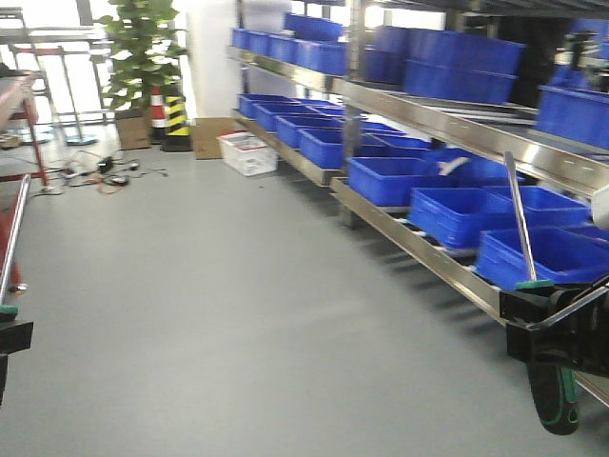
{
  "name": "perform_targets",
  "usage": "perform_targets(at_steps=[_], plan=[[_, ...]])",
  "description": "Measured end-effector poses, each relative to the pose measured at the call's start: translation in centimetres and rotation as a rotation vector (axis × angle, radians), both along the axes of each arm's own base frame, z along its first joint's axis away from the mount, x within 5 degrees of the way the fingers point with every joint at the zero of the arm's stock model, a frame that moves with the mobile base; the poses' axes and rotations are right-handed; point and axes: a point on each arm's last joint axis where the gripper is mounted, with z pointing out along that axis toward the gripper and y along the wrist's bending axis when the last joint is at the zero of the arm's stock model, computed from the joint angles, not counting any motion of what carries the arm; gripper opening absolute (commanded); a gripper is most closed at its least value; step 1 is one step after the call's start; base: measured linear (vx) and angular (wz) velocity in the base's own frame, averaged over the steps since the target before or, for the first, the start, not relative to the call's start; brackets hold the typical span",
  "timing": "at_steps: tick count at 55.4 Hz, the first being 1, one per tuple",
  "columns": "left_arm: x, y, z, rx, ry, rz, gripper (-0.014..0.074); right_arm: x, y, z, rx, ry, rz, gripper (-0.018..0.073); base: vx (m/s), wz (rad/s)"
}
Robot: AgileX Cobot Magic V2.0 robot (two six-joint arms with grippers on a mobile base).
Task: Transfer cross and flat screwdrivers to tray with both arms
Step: 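Drive the base to the conveyor station holding both screwdrivers upright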
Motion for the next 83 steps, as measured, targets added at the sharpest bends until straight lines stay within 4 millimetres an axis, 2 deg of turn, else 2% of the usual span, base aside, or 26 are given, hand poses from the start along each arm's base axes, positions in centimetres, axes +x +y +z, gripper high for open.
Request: perform_targets(at_steps=[21, 41, 64, 83], plan=[[0.0, 0.0, 0.0, 0.0, 0.0, 0.0, 0.0, 0.0, 0.0, 0.0, 0.0, 0.0, 0.0, -0.0008, 0.61, 0.35], [0.0, 0.0, 0.0, 0.0, 0.0, 0.0, 0.0, 0.0, 0.0, 0.0, 0.0, 0.0, 0.0, -0.0008, 0.59, 0.05], [0.0, 0.0, 0.0, 0.0, 0.0, 0.0, 0.0, 0.0, 0.0, 0.0, 0.0, 0.0, 0.0, -0.0008, 0.55, -0.15], [0.0, 0.0, 0.0, 0.001, 0.0, 0.0, 0.0, 0.0, 0.0, 0.0, 0.0, 0.0, 0.0, -0.0008, 0.53, -0.54]])
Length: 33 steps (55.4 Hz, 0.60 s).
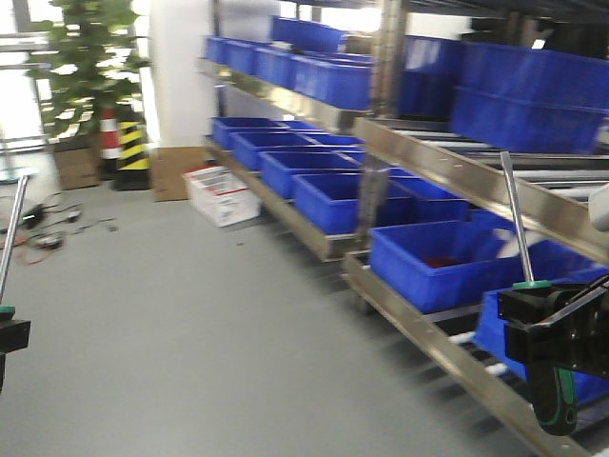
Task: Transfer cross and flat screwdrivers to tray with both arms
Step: 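Drive the base to the conveyor station holding both screwdrivers upright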
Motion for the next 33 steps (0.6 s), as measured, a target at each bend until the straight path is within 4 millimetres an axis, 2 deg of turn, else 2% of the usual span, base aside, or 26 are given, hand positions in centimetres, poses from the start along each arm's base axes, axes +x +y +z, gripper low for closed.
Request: perform_targets(at_steps=[33], plan=[[0.0, 0.0, 0.0, 0.0, 0.0, 0.0, 0.0, 0.0, 0.0, 0.0, 0.0, 0.0, 0.0, -0.0008, 0.5, -0.76]])
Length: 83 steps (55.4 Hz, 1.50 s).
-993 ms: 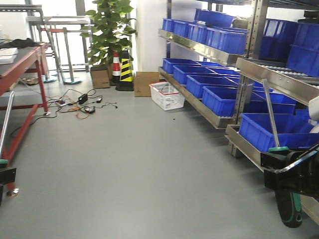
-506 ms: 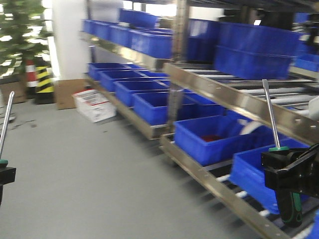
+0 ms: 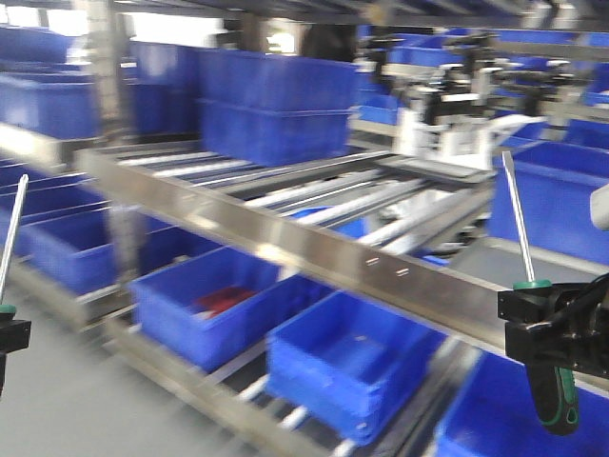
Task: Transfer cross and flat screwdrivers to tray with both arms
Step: 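Drive the base to the conveyor station holding both screwdrivers upright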
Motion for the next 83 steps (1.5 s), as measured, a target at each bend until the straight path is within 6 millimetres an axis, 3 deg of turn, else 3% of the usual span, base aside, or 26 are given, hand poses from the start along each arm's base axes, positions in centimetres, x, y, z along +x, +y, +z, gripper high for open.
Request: perform_targets(at_steps=[51, 83], plan=[[0.0, 0.0, 0.0, 0.0, 0.0, 0.0, 0.0, 0.0, 0.0, 0.01, 0.0, -0.001, 0.0, -0.0008, 0.38, -0.52], [0.0, 0.0, 0.0, -0.001, 0.0, 0.0, 0.0, 0.0, 0.0, 0.01, 0.0, -0.001, 0.0, -0.0008, 0.1, -0.19]])
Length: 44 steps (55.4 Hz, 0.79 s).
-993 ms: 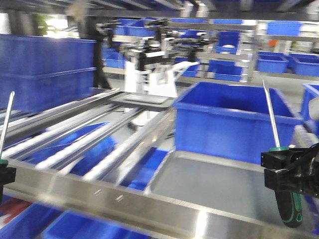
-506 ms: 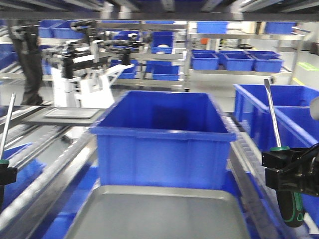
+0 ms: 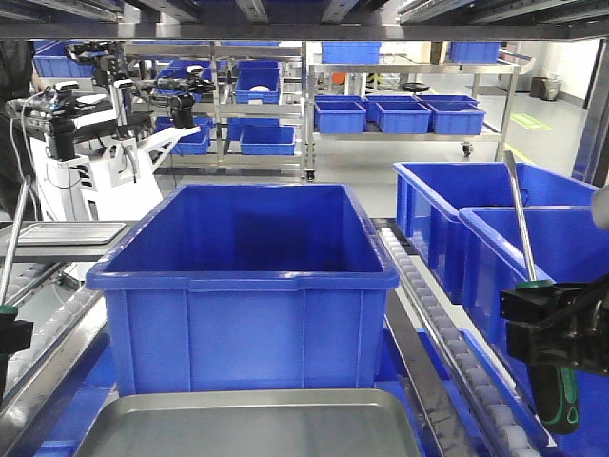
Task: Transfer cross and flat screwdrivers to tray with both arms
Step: 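Drive the base to the conveyor station holding both screwdrivers upright, then lower both screwdrivers onto the grey metal tray and open both grippers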
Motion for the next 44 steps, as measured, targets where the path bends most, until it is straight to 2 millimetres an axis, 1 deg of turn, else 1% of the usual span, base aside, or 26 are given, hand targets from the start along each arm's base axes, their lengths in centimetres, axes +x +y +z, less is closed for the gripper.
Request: perform_targets(at_steps=[34, 39, 44], plan=[[0.0, 0.0, 0.0, -0.006, -0.003, 0.001, 0.0, 0.0, 0.1, 0.1, 0.013, -0.014, 0.002, -0.0008, 0.0, -0.01], [0.2, -0.1, 0.3, -0.043, -0.022, 0.008, 0.0, 0.4, 0.8, -0.1, 0.031, -0.004, 0.032, -0.0008, 0.0, 0.0], [0.9, -0.3, 0.0, -0.072, -0.018, 0.005, 0.0, 1.0, 2.6, -1.2, 0.018, 0.042, 0.112, -0.0008, 0.0, 0.0]])
